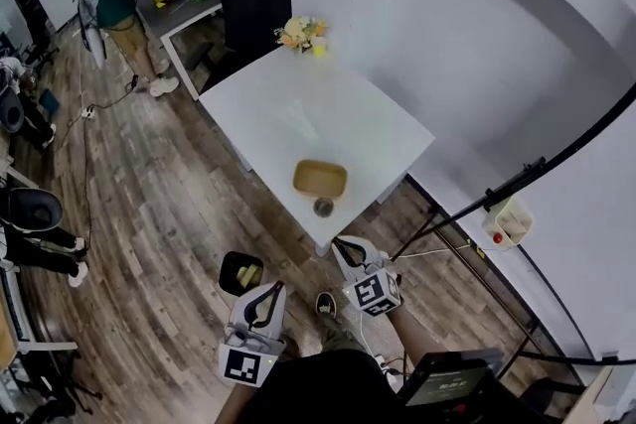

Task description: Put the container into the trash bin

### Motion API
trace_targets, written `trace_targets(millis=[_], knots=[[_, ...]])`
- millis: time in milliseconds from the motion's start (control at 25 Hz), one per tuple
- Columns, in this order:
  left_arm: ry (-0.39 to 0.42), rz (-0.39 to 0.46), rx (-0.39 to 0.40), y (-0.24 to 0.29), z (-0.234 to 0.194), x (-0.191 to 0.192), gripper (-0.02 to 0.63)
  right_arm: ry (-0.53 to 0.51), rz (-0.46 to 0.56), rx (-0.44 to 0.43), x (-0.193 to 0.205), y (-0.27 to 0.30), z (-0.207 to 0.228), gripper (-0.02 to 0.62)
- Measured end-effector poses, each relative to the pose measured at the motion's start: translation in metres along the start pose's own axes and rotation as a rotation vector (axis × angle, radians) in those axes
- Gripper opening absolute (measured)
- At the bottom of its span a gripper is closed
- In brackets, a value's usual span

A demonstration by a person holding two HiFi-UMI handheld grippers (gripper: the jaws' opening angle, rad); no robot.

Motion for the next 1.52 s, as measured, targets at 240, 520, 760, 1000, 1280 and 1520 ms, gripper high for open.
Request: trace_targets(millis=[240, 520, 760, 1000, 1280, 1520], knots=[[-0.007, -0.05, -0.037, 0.013, -0.027, 0.003, 0.002, -0.225, -0.247, -0.117, 0.041, 0.104, 0.064, 0.084], [-0.003, -0.052, -0.117, 0.018, -0.061, 0.001, 0.002, -0.354, -0.485, -0.292, 0.088, 0.189, 0.089, 0.11], [-0.031, -0.08, -0.141, 0.024, -0.068, 0.013, 0.002, -0.395, -0.576, -0.327, 0.11, 0.225, 0.081, 0.064], [-0.094, -0.03, -0.118, 0.033, -0.087, 0.009, 0.002, -0.397, -0.47, -0.292, 0.071, 0.208, 0.079, 0.035], [-0.326, 0.082, 0.046, 0.077, -0.11, 0.003, 0.056, -0.468, -0.099, -0.095, -0.054, 0.085, 0.048, 0.034], [-0.442, 0.224, 0.278, 0.11, -0.116, -0.034, 0.234, -0.439, 0.1, 0.067, -0.126, 0.007, 0.004, 0.034]])
Point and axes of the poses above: the fingertips, and each gripper's own axes: y forward along the fingers, z to its right, x out of its underside, the point moved 7 cm from there along -y, backward along the fingers, and after that the axes turned 6 degrees about -z, right-handed, at the moved point
